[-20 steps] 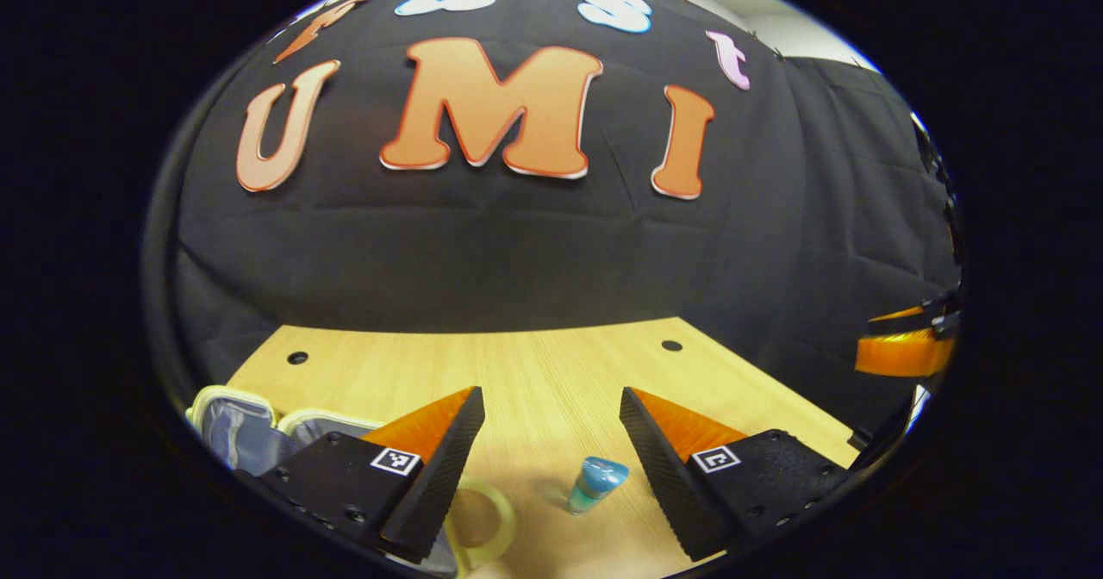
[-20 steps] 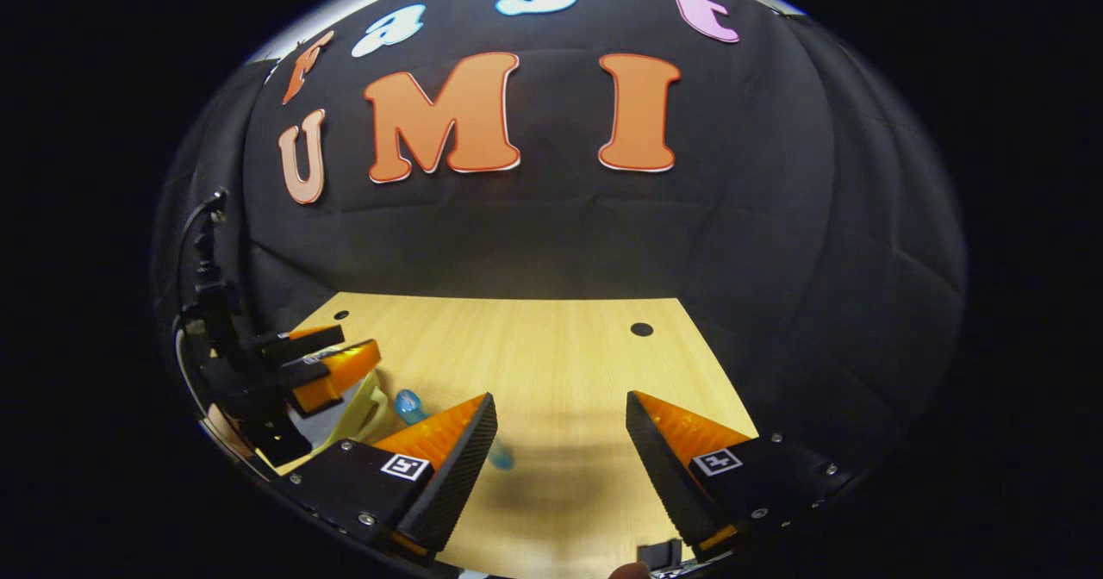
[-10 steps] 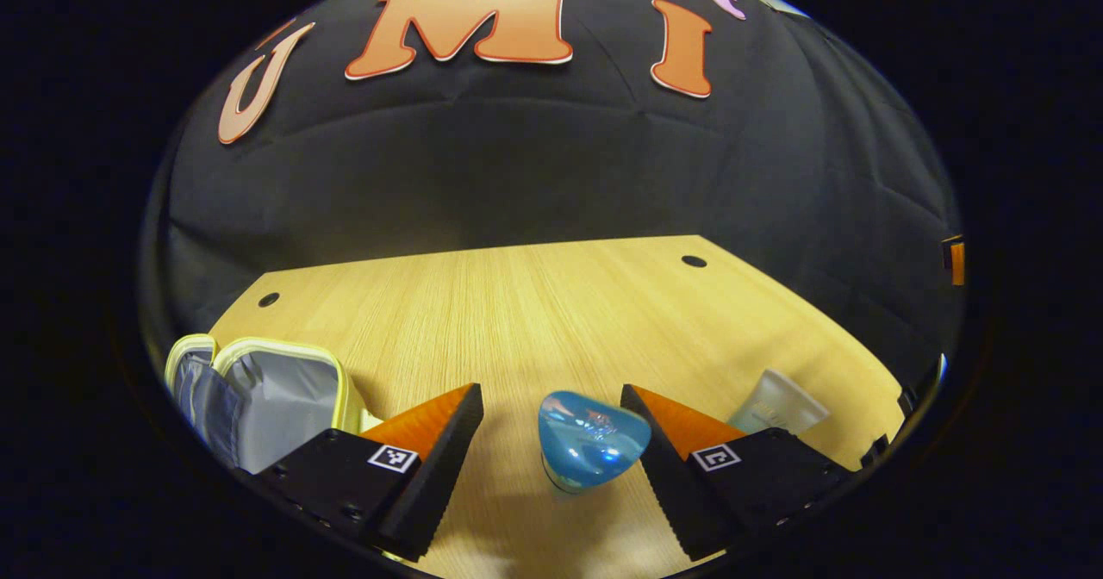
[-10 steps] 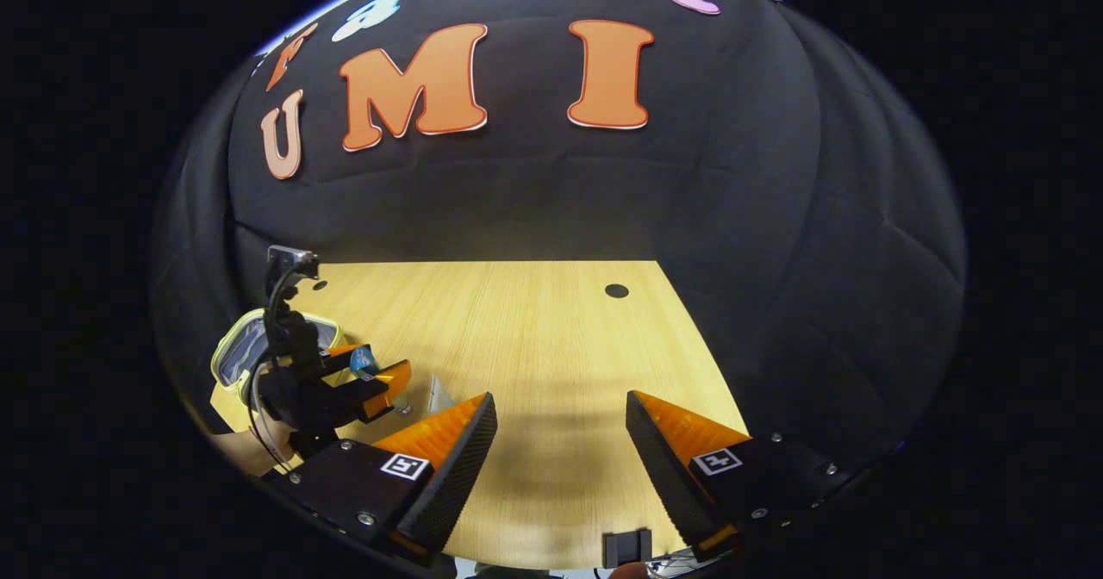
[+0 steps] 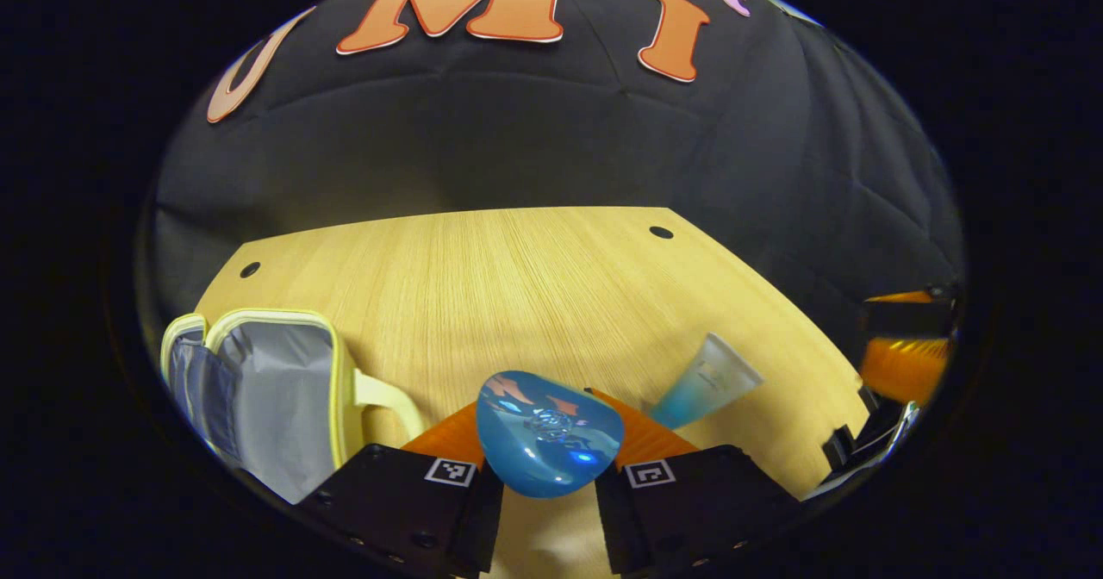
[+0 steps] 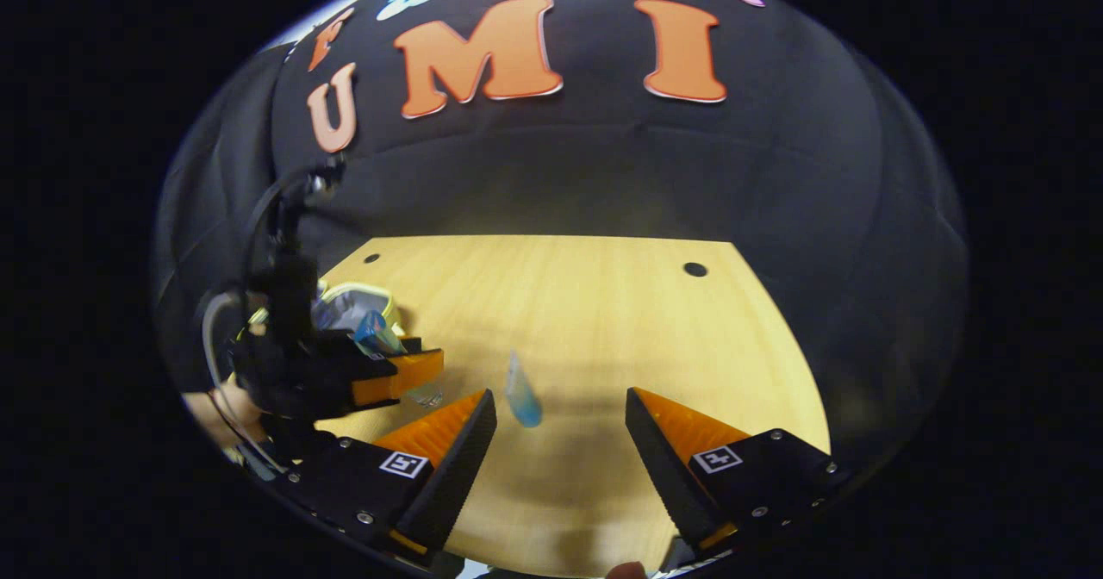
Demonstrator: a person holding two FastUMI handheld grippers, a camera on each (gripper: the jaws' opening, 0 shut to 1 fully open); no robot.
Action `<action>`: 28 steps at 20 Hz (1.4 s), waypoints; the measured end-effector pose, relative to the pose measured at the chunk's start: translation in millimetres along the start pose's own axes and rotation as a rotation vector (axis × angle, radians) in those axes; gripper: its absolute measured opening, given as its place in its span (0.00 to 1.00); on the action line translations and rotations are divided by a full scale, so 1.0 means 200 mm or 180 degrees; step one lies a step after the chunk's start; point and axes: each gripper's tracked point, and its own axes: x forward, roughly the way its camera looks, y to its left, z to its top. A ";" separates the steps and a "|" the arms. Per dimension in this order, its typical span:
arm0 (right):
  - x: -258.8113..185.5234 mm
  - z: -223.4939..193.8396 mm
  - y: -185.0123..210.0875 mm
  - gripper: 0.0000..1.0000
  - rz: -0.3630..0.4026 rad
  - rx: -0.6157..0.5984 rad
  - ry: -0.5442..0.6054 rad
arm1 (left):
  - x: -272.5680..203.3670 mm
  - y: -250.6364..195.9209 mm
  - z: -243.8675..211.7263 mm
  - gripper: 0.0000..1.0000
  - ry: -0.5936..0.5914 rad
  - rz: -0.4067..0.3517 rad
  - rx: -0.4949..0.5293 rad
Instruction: First open the suitcase, pack the skin care products into it, and then close the suitcase.
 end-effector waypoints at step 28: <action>0.15 0.05 0.72 0.34 -0.0081 0.1735 0.0365 | -0.75 1.33 -0.13 0.48 0.1147 -0.0043 0.0336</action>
